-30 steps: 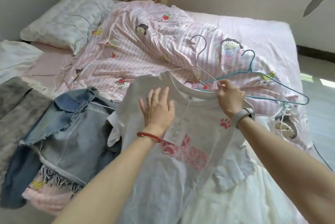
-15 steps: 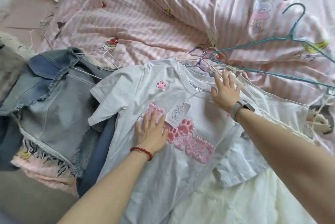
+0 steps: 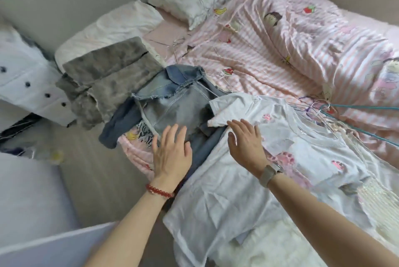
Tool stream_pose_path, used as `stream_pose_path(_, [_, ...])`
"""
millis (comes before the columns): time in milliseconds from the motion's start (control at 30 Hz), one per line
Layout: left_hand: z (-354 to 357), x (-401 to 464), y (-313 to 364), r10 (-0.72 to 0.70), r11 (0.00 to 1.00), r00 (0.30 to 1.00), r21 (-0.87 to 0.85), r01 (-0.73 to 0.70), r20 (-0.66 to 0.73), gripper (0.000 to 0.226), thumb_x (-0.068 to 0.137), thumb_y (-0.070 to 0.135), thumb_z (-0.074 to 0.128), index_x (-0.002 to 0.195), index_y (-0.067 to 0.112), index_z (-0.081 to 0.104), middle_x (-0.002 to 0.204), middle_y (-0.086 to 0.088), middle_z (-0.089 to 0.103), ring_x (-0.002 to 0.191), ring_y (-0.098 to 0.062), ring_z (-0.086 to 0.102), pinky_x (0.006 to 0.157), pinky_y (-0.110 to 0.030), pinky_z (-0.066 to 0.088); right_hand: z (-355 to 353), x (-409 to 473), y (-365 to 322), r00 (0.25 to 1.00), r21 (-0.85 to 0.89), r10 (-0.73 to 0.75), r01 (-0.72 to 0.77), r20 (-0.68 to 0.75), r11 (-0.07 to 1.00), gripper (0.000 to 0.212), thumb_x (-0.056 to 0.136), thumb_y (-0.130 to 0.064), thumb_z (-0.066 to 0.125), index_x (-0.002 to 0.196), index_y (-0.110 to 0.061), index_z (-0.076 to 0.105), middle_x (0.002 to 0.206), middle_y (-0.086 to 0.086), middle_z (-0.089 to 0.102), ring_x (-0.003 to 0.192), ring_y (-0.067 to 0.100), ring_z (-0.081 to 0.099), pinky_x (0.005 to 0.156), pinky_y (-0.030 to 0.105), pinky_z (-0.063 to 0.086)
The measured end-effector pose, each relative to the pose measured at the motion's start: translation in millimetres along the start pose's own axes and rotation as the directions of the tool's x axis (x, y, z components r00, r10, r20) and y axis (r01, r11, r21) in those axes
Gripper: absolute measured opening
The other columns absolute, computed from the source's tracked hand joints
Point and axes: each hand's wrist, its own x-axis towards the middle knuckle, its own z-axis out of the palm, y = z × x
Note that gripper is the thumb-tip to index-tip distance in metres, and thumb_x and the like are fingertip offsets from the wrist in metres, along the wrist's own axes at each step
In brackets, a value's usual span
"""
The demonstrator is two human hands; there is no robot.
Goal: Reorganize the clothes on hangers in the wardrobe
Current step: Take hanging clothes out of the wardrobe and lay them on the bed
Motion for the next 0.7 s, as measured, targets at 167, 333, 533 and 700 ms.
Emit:
stream_pose_path(167, [-56, -139, -123, -0.368, 0.929, 0.928, 0.015, 0.37, -0.057, 0.039, 0.09, 0.019, 0.05, 0.128, 0.012, 0.051, 0.136, -0.008, 0.048, 0.125, -0.026, 0.043, 0.105, -0.05, 0.026, 44, -68, -138, 0.916, 0.019, -0.355, 0.358, 0.184, 0.934, 0.035, 0.09, -0.016, 0.044, 0.123, -0.01, 0.055, 0.126, 0.007, 0.056, 0.126, 0.025, 0.041, 0.104, 0.041, 0.029])
stream_pose_path(333, [-105, -300, -220, -0.633, 0.763, 0.738, -0.028, 0.646, -0.233, 0.034, 0.088, 0.015, 0.052, 0.121, 0.009, 0.057, 0.128, -0.01, 0.055, 0.118, -0.027, 0.051, 0.099, -0.044, 0.032, 99, -159, -272, 0.648, 0.092, -0.658, 0.682, 0.383, 0.725, 0.037, 0.093, -0.023, 0.04, 0.126, -0.015, 0.051, 0.132, 0.003, 0.051, 0.129, 0.021, 0.035, 0.106, 0.034, 0.025])
stream_pose_path(533, [-165, -481, -299, -0.811, 0.481, 0.398, -0.102, 0.871, -0.429, 0.034, 0.084, 0.009, 0.056, 0.118, 0.004, 0.059, 0.125, -0.016, 0.056, 0.117, -0.031, 0.051, 0.098, -0.048, 0.033, 151, -277, -423, 0.274, 0.278, -0.835, 0.854, 0.476, 0.439, 0.041, 0.096, -0.025, 0.036, 0.137, -0.019, 0.039, 0.143, -0.004, 0.038, 0.138, 0.015, 0.021, 0.11, 0.029, 0.016])
stream_pose_path(700, [-219, -603, -310, -0.764, 0.277, 0.137, -0.128, 0.952, -0.631, 0.032, 0.08, 0.009, 0.061, 0.112, 0.006, 0.063, 0.12, -0.016, 0.059, 0.109, -0.033, 0.056, 0.088, -0.048, 0.04, 174, -374, -526, -0.038, 0.447, -0.894, 0.875, 0.447, 0.186, 0.041, 0.096, -0.022, 0.037, 0.136, -0.019, 0.04, 0.142, -0.002, 0.04, 0.135, 0.017, 0.027, 0.107, 0.028, 0.021])
